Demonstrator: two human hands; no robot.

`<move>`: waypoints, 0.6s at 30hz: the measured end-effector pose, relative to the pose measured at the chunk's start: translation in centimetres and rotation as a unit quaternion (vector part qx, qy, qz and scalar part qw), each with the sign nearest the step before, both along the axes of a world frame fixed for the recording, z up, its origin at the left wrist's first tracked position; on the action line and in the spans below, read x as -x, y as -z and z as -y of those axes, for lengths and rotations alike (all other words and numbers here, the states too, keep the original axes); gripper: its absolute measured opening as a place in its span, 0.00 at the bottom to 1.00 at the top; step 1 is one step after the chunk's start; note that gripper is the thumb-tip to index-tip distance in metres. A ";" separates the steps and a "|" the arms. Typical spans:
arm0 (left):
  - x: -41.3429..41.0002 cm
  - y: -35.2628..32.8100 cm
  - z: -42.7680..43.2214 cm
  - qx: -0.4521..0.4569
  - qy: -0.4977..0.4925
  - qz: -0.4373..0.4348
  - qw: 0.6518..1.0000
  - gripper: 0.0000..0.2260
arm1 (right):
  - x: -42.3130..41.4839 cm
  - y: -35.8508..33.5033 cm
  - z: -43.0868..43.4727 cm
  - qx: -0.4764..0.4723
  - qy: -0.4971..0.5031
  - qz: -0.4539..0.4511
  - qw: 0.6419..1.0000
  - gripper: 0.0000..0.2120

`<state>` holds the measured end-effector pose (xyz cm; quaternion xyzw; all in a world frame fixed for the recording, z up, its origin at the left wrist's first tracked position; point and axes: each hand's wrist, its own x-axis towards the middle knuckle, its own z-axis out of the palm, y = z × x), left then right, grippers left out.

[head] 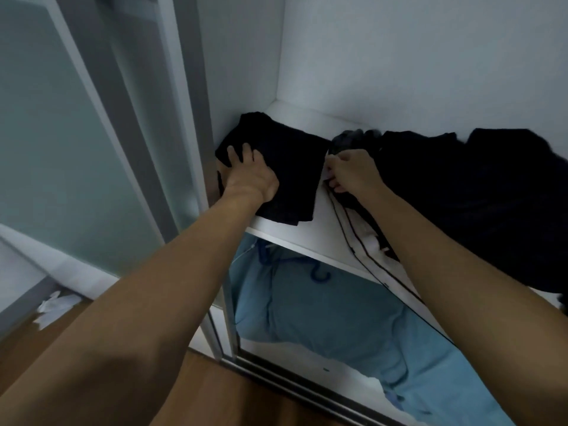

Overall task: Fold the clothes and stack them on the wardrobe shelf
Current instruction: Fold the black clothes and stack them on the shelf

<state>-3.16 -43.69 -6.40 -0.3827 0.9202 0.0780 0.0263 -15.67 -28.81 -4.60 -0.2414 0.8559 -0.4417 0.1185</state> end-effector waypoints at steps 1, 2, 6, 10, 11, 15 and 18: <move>0.5 0.0 -0.8 0.008 0.012 -0.032 0.999 0.27 | 0.2 -0.7 -1.5 0.000 0.010 -0.056 0.998 0.15; 1.1 0.0 -2.0 0.008 0.035 -0.074 0.997 0.26 | 0.5 -1.5 -3.2 -0.016 0.020 -0.105 0.994 0.13; 3.8 -1.0 -8.0 -0.052 0.176 -0.228 0.956 0.23 | 1.9 -4.1 -11.9 -0.137 0.083 -0.144 0.976 0.11; 6.2 -1.1 -12.6 -0.107 0.243 -0.274 0.924 0.22 | 1.8 -3.7 -21.3 -0.200 0.231 -0.143 0.941 0.20; 6.8 -1.0 -13.7 -0.138 0.249 -0.257 0.924 0.23 | 1.6 -3.2 -22.8 -0.206 0.248 -0.121 0.939 0.24; 7.9 0.7 -16.9 -0.186 0.276 -0.146 0.932 0.34 | 0.8 -0.6 -25.4 -0.205 0.312 -0.039 0.927 0.44; 7.8 1.7 -17.9 -0.144 0.292 -0.122 0.938 0.32 | 1.0 0.3 -26.7 -0.051 0.388 0.025 0.920 0.42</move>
